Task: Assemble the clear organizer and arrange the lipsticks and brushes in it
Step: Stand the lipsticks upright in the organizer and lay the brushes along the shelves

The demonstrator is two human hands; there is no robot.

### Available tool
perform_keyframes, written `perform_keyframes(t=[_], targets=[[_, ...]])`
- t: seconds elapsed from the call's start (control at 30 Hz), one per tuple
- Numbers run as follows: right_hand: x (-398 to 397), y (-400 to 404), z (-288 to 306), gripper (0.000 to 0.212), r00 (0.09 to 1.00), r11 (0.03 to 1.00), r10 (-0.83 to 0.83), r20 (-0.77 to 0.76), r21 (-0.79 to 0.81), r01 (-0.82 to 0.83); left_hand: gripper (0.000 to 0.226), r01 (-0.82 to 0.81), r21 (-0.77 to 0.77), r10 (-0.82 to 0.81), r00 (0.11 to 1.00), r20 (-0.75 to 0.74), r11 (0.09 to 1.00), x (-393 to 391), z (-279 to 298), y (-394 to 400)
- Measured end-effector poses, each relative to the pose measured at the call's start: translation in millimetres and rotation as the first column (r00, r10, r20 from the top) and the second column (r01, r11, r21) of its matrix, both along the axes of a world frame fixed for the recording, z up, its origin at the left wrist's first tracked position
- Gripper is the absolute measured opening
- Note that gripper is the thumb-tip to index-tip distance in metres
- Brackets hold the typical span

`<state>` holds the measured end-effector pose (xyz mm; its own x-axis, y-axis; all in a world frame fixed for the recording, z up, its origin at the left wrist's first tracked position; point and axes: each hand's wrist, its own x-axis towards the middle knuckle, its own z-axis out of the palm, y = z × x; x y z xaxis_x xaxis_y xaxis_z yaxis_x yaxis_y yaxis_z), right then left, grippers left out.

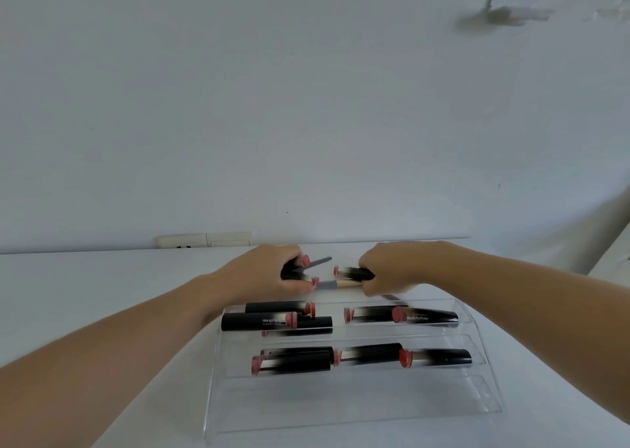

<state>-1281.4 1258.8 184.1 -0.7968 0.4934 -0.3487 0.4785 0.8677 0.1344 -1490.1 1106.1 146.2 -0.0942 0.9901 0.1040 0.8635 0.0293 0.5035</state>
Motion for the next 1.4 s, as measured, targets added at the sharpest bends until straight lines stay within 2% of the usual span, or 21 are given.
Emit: perform_keyframes(t=[0.07,0.2,0.33,0.47,0.6,0.73,0.83,0.93,1.03,1.2,1.33,1.4], targets=[[-5,2,-1,0.026,1.0,1.0,-0.006,-0.014,-0.012,0.006,0.042,0.003,0.003,-0.003,0.999,-0.042,1.0,-2,-5,3],[-12,7,-3,0.024,0.999,1.0,-0.006,-0.033,-0.021,0.005,0.031,0.042,0.056,-0.033,0.987,-0.154,0.998,-12,-7,5],[-20,8,-1,0.023,1.0,1.0,-0.019,0.015,-0.021,0.019,0.035,0.069,0.052,-0.057,0.977,-0.205,0.996,-16,-11,9],[-30,3,3,0.019,0.995,0.999,-0.021,0.094,0.031,0.019,0.038,0.042,-0.057,-0.054,0.972,-0.228,0.997,-13,0,15],[-40,-7,9,0.016,0.984,0.989,0.019,0.178,0.141,-0.045,0.023,-0.004,-0.237,-0.036,0.986,-0.166,0.971,-14,16,19],[-48,-17,14,0.016,0.959,0.982,-0.004,0.284,0.183,-0.05,0.016,-0.042,-0.321,-0.069,0.942,-0.327,0.946,-14,26,20],[-52,-22,17,0.019,0.927,0.983,-0.06,0.369,0.185,-0.01,0.013,-0.069,-0.367,-0.081,0.922,-0.378,0.928,-13,28,17],[-56,-25,17,0.017,0.919,0.98,-0.111,0.378,0.198,0.037,0.011,-0.079,-0.39,-0.096,0.908,-0.408,0.917,-13,30,13],[-58,-24,13,0.014,0.932,0.98,-0.161,0.326,0.163,0.112,0.013,-0.099,-0.393,-0.085,0.902,-0.424,0.914,-16,32,7],[-45,-15,13,0.036,0.973,0.986,-0.163,0.164,0.053,0.156,0.013,-0.147,-0.376,-0.015,0.918,-0.397,0.915,-25,33,-8],[-28,-9,25,0.014,0.995,0.996,-0.087,-0.054,-0.011,0.087,0.014,-0.157,-0.247,0.083,0.955,-0.286,0.956,-38,29,-20],[-17,-10,36,0.016,0.984,1.0,-0.007,-0.18,-0.004,0.006,0.01,-0.187,-0.163,0.152,0.967,-0.206,0.969,-42,32,-27]])
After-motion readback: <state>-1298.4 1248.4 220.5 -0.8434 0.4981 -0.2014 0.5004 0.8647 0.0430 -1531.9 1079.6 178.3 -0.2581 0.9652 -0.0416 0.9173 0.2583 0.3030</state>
